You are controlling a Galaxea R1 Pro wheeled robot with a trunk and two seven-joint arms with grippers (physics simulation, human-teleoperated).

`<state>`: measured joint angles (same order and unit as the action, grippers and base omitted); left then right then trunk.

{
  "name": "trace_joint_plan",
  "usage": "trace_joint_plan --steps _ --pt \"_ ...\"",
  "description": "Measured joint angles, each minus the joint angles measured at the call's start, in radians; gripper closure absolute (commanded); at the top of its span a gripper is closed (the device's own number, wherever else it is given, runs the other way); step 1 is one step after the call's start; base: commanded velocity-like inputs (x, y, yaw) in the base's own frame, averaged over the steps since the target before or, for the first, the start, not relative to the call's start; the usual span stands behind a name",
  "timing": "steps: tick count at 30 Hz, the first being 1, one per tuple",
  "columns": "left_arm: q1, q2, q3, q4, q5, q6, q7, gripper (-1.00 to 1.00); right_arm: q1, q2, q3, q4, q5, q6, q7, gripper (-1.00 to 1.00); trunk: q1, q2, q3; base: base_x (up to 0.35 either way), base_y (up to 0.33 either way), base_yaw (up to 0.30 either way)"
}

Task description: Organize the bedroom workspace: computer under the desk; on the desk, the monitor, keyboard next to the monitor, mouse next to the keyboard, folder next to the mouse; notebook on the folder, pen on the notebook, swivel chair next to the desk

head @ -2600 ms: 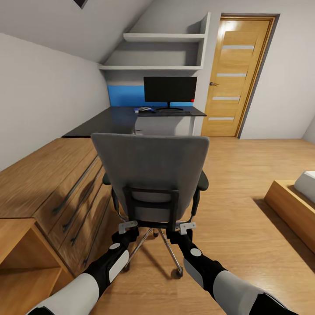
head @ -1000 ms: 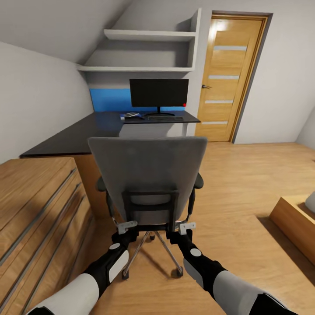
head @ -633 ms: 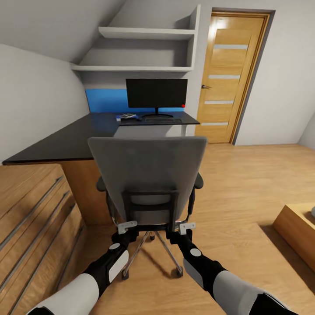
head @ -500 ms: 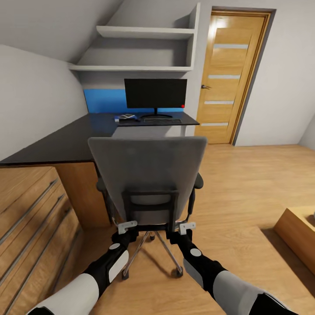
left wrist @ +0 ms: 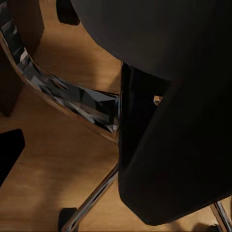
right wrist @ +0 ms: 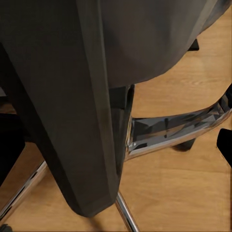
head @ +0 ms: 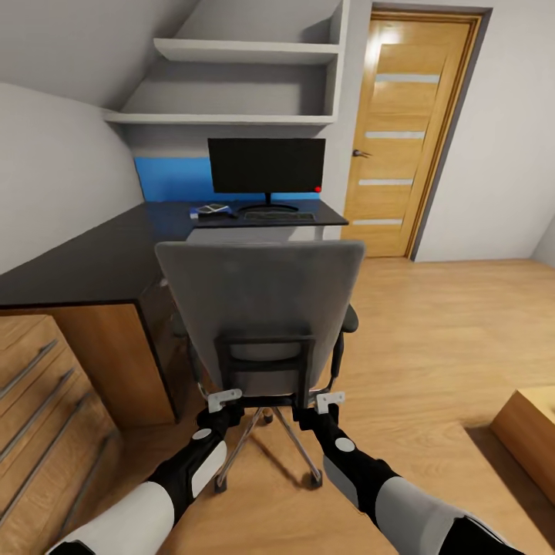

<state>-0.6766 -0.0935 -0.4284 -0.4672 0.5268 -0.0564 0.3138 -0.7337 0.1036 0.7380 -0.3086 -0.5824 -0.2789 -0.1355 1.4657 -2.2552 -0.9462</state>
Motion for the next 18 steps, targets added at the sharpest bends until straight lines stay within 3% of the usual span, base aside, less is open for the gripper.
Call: trace_joint_plan --steps 10,18 --pt "0.000 0.000 0.000 0.000 0.002 0.001 -0.001 -1.00 0.000 0.000 0.001 0.001 0.000 0.000 -0.001 -1.00 0.000 0.000 0.000 0.319 -0.129 0.000" --pt "0.000 0.000 0.000 0.001 0.004 0.001 -0.002 -1.00 0.000 0.001 0.001 0.000 -0.001 -0.001 -0.001 -1.00 0.000 0.000 0.000 0.320 -0.048 0.000"
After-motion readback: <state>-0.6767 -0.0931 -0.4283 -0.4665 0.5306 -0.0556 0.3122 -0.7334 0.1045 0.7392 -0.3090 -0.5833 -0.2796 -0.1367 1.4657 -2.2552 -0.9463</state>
